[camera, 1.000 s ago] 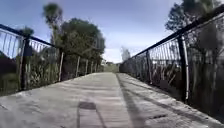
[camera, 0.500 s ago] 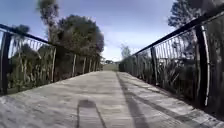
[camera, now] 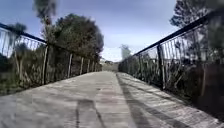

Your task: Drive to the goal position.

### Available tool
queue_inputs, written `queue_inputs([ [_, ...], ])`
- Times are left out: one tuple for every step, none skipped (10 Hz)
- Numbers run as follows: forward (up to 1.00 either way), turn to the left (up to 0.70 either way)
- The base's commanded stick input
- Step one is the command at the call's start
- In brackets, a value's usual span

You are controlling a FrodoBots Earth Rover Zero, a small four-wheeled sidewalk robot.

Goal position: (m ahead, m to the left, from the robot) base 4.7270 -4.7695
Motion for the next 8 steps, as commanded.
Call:
queue_inputs([
  [1.00, 0.00],
  [1.00, 0.00],
  [1.00, 0.00],
  [1.00, 0.00],
  [1.00, 0.00],
  [1.00, 0.00],
  [1.00, 0.00],
  [1.00, 0.00],
])
